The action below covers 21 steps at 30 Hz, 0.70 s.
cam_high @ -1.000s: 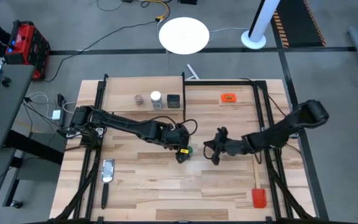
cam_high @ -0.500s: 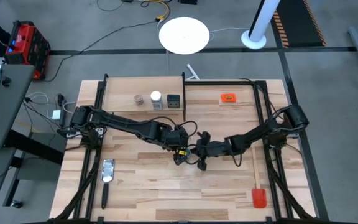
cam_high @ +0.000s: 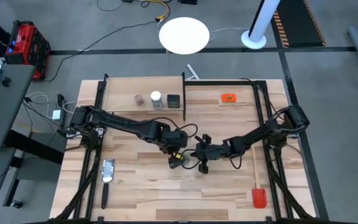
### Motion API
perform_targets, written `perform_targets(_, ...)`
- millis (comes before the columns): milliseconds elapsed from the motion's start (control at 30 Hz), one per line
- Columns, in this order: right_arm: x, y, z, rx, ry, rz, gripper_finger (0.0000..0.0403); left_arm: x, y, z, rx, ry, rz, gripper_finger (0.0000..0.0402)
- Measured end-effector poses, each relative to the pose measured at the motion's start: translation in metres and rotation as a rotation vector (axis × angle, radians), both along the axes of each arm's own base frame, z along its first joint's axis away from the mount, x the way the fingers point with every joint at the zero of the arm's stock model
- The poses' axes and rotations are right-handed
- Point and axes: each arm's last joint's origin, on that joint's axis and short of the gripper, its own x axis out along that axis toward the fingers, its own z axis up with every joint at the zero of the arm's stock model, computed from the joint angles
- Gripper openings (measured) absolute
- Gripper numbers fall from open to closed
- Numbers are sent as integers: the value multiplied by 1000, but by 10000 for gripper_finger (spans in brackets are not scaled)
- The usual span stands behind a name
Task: Shelf spices
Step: Remove the green seasoning bottle from the shelf
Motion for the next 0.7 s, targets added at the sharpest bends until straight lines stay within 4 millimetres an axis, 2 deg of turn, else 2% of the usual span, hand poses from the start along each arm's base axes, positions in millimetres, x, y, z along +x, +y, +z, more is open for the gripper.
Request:
perform_targets(200,0,-2,-1,-4,11,-6,5,2,-1,12,49,-26,6,260)
perform_targets(700,-3,11,0,-13,3,40,5,4,-3,13,51,-52,23,260)
